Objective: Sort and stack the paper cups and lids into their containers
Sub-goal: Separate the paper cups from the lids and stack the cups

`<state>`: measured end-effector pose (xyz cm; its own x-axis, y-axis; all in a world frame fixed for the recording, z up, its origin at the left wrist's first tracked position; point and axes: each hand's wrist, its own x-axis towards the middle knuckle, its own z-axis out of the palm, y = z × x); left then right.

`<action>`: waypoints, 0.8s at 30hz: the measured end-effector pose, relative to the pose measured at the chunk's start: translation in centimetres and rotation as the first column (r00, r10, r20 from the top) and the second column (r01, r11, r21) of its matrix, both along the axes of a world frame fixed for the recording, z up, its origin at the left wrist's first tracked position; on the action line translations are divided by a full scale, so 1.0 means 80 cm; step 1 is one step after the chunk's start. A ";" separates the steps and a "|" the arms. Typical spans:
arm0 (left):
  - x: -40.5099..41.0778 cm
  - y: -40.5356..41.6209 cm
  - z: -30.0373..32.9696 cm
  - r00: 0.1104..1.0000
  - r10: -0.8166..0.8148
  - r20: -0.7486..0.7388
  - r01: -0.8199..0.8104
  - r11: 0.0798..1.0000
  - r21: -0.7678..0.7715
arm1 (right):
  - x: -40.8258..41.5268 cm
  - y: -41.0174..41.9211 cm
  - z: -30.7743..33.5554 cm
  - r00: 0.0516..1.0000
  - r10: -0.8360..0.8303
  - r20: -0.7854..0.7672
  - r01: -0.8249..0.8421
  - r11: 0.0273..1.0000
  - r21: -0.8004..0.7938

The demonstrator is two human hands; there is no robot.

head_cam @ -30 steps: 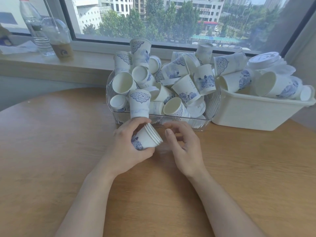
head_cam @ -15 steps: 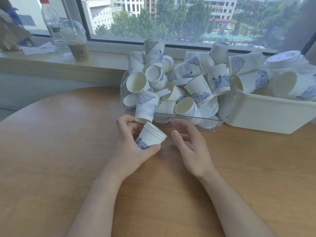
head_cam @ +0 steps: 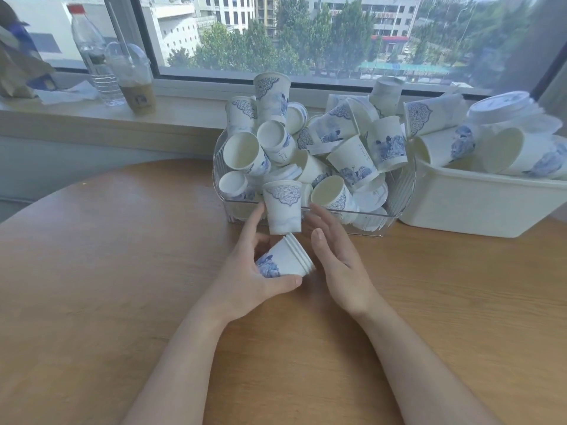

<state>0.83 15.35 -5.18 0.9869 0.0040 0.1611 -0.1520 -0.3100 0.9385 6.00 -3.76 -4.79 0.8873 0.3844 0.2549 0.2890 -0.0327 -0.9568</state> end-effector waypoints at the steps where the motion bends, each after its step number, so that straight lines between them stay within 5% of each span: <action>1: 0.000 -0.002 0.001 1.000 -0.020 0.006 0.020 1.000 0.011 | 0.001 0.001 0.001 1.000 -0.005 -0.003 0.006 1.000 0.027; 11: -0.007 -0.028 0.009 0.994 -0.099 0.054 0.095 0.993 0.077 | 0.010 -0.006 0.009 0.947 -0.218 -0.236 0.286 0.907 0.308; 19: -0.007 -0.045 0.006 0.986 -0.022 0.166 0.001 0.992 0.127 | 0.018 -0.016 0.005 0.934 -0.123 -0.336 0.275 0.847 0.454; 24: -0.001 -0.050 0.002 0.959 0.136 0.247 -0.159 0.984 0.077 | 0.014 -0.014 0.006 0.961 -0.103 -0.258 0.207 0.886 0.416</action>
<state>0.78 11.35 -5.05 0.9086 0.1196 0.4001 -0.3153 -0.4319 0.8450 7.12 -4.91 -4.28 0.9792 0.1334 0.1529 0.0929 0.3747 -0.9225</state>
